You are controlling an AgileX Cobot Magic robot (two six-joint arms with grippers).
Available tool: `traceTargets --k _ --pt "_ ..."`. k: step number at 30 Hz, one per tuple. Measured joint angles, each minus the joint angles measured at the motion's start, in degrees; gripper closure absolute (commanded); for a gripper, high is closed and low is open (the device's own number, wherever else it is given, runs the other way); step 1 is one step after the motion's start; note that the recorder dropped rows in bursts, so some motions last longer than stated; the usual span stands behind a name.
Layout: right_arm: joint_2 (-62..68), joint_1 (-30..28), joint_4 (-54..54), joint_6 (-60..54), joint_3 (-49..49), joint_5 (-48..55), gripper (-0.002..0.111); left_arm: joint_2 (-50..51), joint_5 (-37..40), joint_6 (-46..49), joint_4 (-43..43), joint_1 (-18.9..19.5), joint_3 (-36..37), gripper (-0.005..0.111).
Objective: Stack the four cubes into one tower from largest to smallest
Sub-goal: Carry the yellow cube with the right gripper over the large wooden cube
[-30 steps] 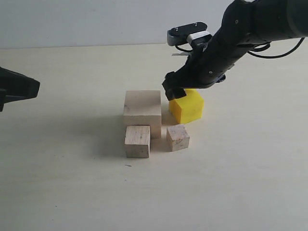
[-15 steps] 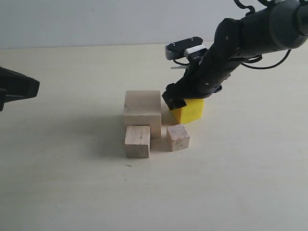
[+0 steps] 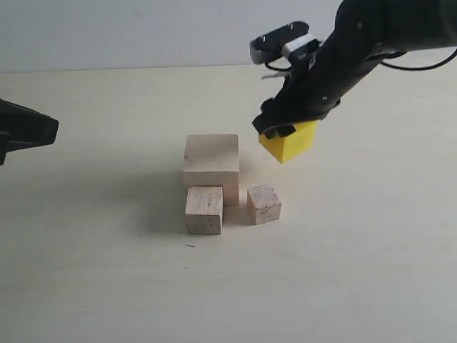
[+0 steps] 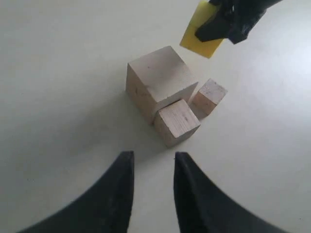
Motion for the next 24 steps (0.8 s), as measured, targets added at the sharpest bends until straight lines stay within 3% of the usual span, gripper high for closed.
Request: traceTargets --k 5,11,24 --pt "-5.93 0.0 1.67 0.0 -0.94 1.11 0.108 0.0 0.0 0.0 0.15 0.0 0.0 0.077" --pt "-6.87 0.93 7.94 0.0 -6.67 10.65 0.108 0.0 -0.36 0.0 0.15 0.0 0.79 0.077" --pt "-6.94 11.46 4.99 8.08 -12.55 19.54 0.108 0.0 -1.4 0.0 -0.3 0.0 1.83 0.077"
